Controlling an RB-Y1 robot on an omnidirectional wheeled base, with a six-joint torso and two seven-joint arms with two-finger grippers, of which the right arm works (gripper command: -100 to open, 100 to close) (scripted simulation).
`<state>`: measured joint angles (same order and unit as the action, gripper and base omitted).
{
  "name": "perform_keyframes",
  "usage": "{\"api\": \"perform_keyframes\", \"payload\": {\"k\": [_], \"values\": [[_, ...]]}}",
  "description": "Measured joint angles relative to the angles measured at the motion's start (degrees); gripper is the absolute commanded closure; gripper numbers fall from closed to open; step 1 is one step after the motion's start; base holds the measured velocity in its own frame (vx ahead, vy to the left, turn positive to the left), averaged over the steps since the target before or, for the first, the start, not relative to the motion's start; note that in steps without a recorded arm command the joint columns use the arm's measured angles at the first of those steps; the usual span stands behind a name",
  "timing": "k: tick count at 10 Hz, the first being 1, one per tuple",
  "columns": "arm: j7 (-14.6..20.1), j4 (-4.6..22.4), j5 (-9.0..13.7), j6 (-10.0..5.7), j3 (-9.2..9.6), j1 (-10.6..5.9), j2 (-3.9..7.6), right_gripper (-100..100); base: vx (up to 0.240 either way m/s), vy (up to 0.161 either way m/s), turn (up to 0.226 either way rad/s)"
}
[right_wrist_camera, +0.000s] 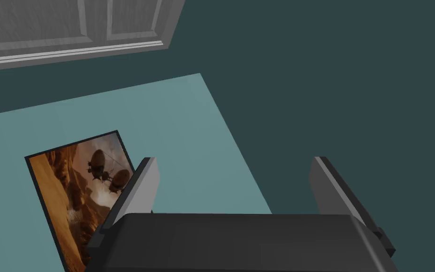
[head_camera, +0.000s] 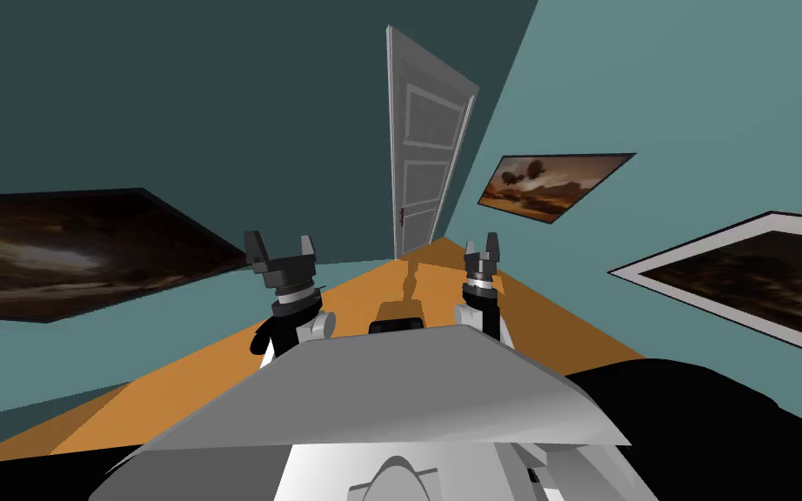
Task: Pull the door open
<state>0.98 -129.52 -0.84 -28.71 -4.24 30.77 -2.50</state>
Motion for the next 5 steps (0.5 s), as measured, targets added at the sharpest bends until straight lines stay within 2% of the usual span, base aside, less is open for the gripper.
{"api": "perform_keyframes", "payload": {"k": [1, 4, 5], "values": [[0.5, 0.8, 0.8, -0.34, 0.2, -0.17, 0.4, -100, 0.102, -0.06, 0.325], [3.0, 3.4, 4.0, -1.71, 0.89, -0.41, 2.03, -100, 0.116, -0.066, 0.201], [3.7, 4.4, 5.0, -2.06, 1.03, -0.72, 2.47, -100, 0.124, -0.088, 0.289]]}}
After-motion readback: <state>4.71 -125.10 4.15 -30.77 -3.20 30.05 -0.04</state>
